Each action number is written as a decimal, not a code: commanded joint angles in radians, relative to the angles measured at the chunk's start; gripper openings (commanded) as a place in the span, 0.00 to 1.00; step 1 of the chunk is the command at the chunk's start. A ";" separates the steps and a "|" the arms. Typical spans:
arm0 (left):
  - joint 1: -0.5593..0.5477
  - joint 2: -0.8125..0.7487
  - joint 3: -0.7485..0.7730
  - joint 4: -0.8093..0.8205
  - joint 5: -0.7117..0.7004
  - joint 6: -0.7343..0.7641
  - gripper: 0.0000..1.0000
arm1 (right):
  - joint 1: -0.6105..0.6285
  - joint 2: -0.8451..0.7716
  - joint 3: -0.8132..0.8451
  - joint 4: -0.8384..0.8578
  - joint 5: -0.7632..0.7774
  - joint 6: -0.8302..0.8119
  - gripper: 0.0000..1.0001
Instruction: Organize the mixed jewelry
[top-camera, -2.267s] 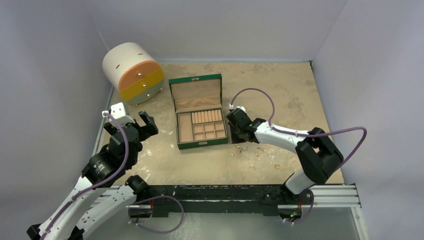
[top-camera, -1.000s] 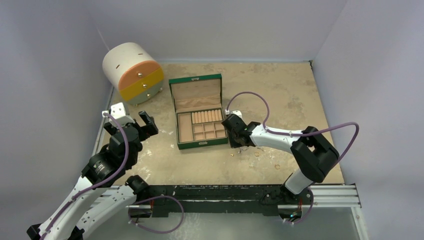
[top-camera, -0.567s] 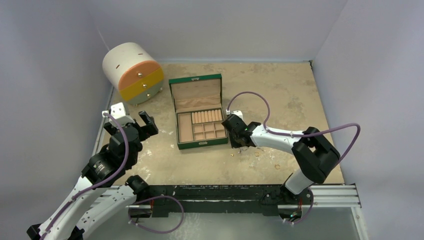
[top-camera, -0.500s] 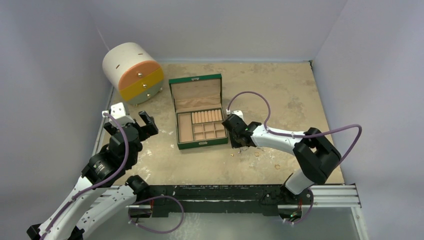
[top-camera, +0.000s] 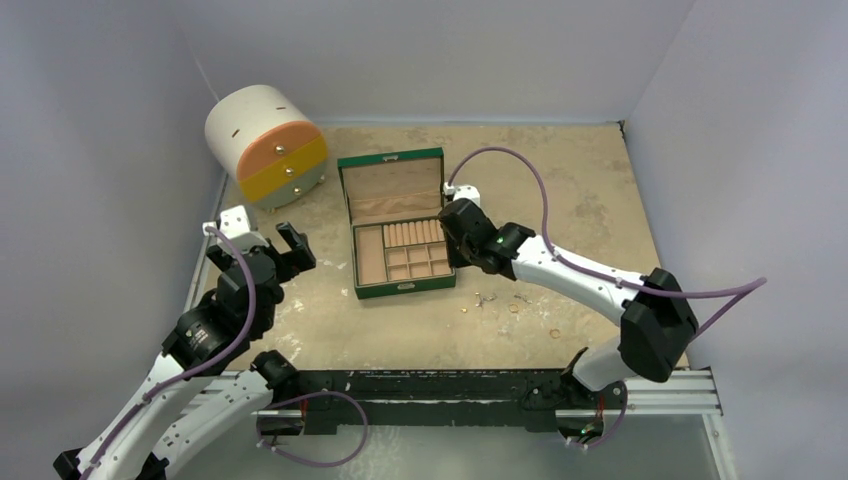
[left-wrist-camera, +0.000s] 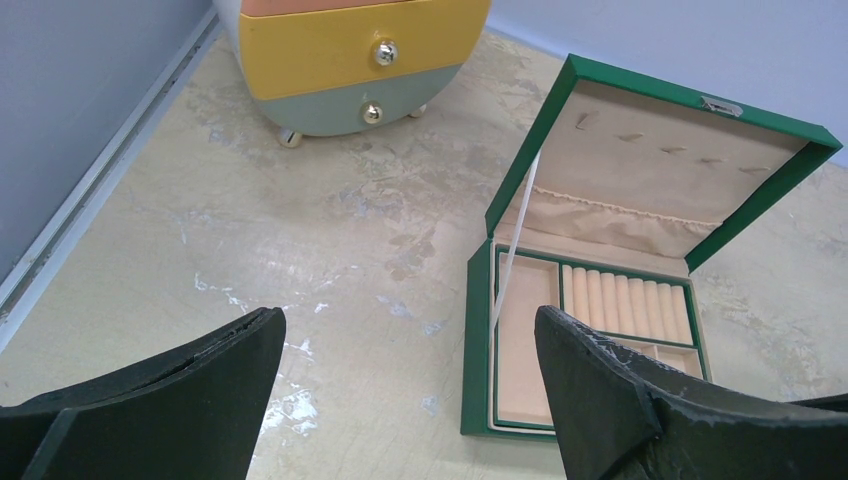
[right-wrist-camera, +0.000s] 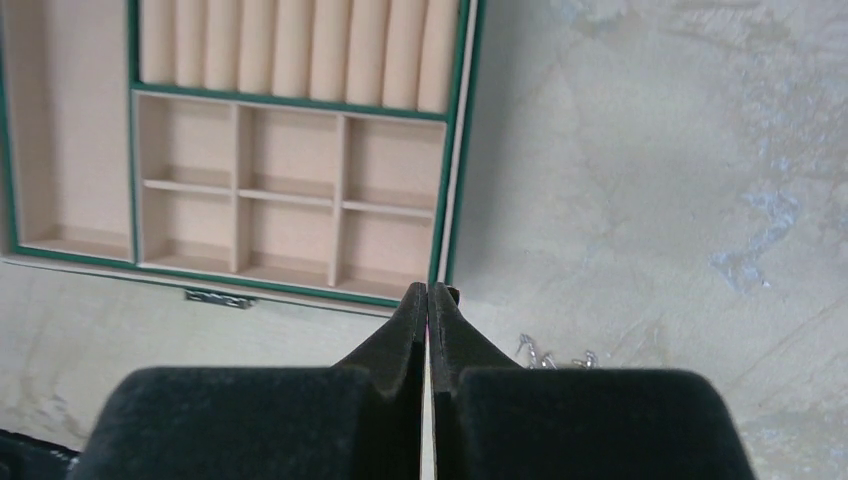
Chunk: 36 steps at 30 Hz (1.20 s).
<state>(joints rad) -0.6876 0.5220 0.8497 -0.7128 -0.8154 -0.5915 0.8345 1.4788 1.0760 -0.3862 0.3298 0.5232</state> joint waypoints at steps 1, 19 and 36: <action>0.003 -0.014 0.005 0.038 -0.008 -0.004 0.96 | 0.005 0.014 0.086 -0.012 0.013 -0.009 0.00; 0.003 -0.025 0.006 0.036 -0.009 -0.002 0.96 | 0.002 0.224 0.207 0.002 0.014 0.018 0.00; 0.002 -0.030 0.004 0.035 -0.016 -0.002 0.96 | -0.012 0.293 0.244 -0.014 0.072 0.036 0.02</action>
<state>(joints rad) -0.6876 0.4995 0.8497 -0.7128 -0.8158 -0.5915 0.8291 1.7786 1.2839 -0.3916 0.3519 0.5392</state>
